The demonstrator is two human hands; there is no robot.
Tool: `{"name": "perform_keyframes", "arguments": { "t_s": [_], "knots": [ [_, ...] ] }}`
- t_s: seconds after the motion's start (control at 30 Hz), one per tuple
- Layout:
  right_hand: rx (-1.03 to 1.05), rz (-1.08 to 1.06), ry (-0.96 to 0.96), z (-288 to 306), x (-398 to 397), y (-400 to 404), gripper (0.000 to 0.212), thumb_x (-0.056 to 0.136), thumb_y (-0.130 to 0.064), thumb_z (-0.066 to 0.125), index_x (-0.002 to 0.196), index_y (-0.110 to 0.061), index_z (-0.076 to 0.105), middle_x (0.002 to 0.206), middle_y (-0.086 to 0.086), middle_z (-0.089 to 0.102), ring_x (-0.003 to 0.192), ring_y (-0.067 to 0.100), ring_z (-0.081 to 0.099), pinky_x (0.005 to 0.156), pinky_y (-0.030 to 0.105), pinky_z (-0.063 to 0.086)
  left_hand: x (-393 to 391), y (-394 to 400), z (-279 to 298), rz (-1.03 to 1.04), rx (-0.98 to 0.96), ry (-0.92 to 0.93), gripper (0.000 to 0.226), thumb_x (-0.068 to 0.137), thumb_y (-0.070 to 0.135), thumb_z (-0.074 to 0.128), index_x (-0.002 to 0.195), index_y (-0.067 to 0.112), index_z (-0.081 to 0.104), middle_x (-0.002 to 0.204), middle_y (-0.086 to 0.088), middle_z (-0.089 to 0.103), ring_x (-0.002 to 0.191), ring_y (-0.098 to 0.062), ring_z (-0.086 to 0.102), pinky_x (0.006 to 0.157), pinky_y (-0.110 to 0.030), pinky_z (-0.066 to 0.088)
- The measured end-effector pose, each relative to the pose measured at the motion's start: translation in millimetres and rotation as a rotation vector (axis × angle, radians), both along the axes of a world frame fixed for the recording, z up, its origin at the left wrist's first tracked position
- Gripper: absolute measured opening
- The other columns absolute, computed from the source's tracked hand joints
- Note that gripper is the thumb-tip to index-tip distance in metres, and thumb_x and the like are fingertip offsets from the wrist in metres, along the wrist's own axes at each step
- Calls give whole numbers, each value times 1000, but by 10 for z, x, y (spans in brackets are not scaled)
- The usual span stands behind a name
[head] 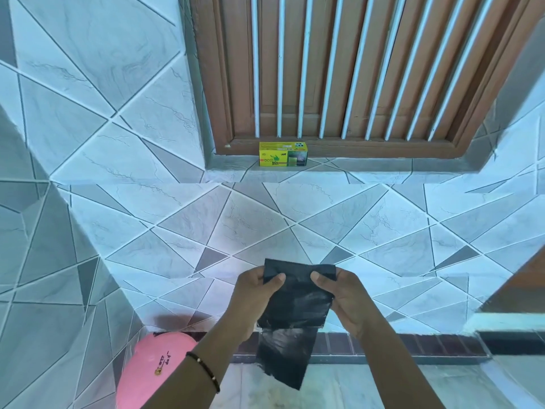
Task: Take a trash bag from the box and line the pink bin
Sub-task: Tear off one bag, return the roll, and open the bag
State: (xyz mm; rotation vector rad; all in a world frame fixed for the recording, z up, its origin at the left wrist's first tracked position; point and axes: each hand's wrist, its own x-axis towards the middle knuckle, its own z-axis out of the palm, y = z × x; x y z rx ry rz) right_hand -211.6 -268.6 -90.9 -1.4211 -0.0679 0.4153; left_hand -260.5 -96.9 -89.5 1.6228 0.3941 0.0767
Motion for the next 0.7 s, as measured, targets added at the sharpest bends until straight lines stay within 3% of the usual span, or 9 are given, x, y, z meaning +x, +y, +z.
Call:
{"name": "perform_keyframes", "arguments": {
  "t_s": [0.1, 0.2, 0.33, 0.43, 0.53, 0.7],
  "knots": [
    [-55, 118, 24, -42, -59, 25, 25, 79, -10, 70, 103, -8, 69, 101, 12, 74, 96, 30, 69, 85, 42, 55, 45, 38, 20, 57, -108, -33, 13, 85, 26, 64, 96, 20, 68, 99, 0, 73, 96, -22, 67, 90, -38, 54],
    [-78, 46, 22, -59, -70, 57, 19, 79, -5, 68, 98, -7, 70, 94, 14, 74, 91, 34, 69, 82, 45, 56, 34, 70, 11, -66, -140, -12, 25, 81, 30, 68, 105, 21, 65, 104, -1, 72, 99, -21, 67, 89, -37, 55],
    [24, -20, 61, -43, -26, 24, 13, 81, -5, 67, 92, -1, 72, 92, 20, 73, 87, 37, 68, 86, 51, 54, -30, 69, -76, -83, -119, 23, 14, 82, 7, 67, 94, 13, 70, 90, -3, 76, 85, -20, 71, 72, -29, 59],
    [13, 73, 109, -38, -46, 9, 19, 82, -8, 66, 99, -1, 69, 94, 20, 73, 85, 35, 70, 75, 41, 57, -49, 87, -91, -43, -158, -7, 16, 82, 0, 64, 96, 9, 69, 87, -5, 77, 82, -21, 72, 76, -32, 58],
    [-67, 146, 136, -67, -80, 15, 22, 83, -10, 66, 103, -2, 66, 84, 15, 71, 69, 28, 68, 63, 33, 56, -49, 109, -79, -46, -238, -8, 18, 84, -3, 60, 99, 4, 66, 84, -8, 75, 71, -19, 69, 80, -33, 58],
    [-50, 42, 111, -80, -67, 30, 11, 83, -10, 66, 91, -3, 69, 70, 10, 71, 53, 18, 63, 52, 25, 54, -72, 96, -84, -34, -273, -4, 14, 84, 0, 62, 97, -1, 66, 77, -10, 74, 64, -17, 69, 66, -30, 59]
  ]
}}
